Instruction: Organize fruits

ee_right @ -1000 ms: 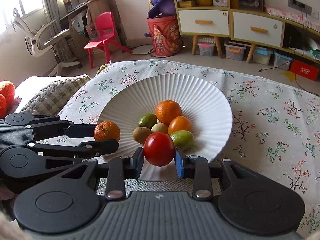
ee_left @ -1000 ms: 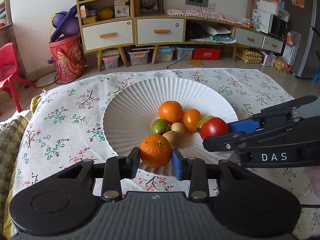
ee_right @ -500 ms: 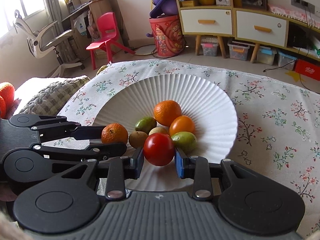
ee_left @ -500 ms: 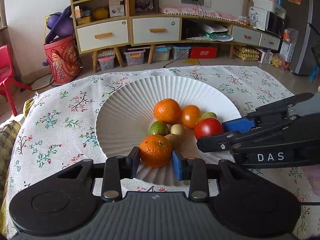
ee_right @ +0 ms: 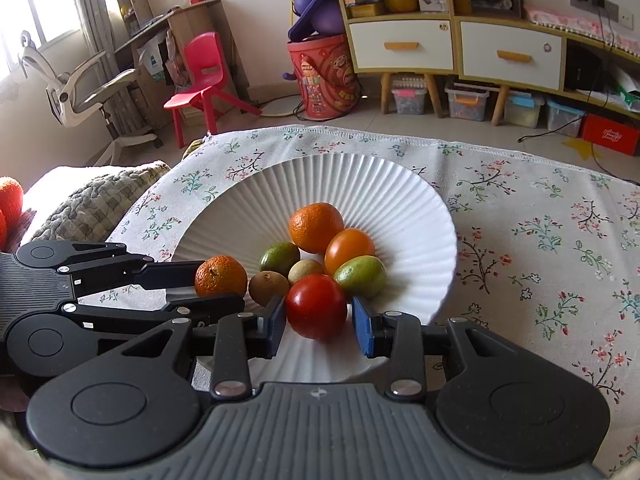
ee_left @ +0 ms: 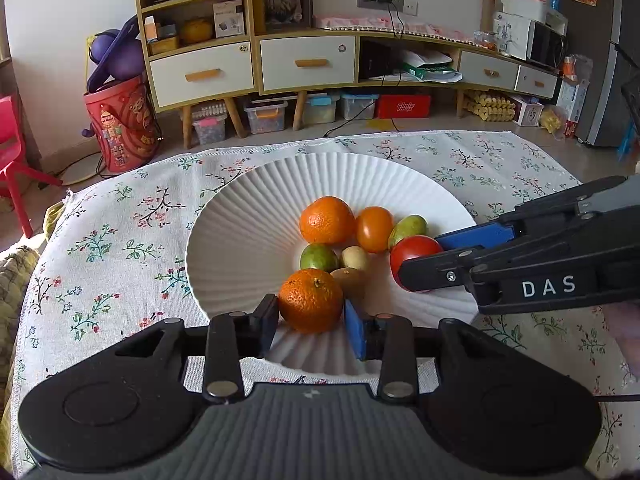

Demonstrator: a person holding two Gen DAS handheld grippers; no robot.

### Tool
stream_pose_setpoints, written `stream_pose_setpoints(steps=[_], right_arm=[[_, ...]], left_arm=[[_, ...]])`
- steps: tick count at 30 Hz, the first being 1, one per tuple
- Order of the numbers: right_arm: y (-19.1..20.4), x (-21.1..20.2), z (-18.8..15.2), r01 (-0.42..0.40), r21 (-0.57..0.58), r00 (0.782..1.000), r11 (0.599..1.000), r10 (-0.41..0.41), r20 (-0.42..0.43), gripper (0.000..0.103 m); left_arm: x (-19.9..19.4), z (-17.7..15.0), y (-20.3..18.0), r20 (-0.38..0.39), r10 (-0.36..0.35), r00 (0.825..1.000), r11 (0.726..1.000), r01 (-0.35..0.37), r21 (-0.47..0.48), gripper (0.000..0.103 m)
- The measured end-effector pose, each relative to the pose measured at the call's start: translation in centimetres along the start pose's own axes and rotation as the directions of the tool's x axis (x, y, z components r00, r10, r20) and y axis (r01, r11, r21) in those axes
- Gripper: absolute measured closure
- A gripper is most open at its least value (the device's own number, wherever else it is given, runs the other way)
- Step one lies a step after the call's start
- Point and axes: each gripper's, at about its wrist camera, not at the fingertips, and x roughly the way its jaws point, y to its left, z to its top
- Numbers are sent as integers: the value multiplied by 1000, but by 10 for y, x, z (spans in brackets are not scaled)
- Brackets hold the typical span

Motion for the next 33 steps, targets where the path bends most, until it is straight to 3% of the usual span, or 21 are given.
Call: stream_pose_setpoints(steps=[7, 19, 33], right_arm=[[-1, -11, 3, 3, 4, 1000, 1000, -3, 23, 68], [-1, -34, -1, 41, -4, 997, 999, -40, 61, 49], [8, -56, -15, 116, -36, 992, 993, -114, 52, 26]], left_arm=[[-14, 0, 1, 16, 9, 1000, 1000, -9, -18, 65], [-47, -10, 5, 38, 59, 998, 995, -55, -79, 36], [-77, -27, -2, 4, 102, 995, 986, -101, -136, 20]])
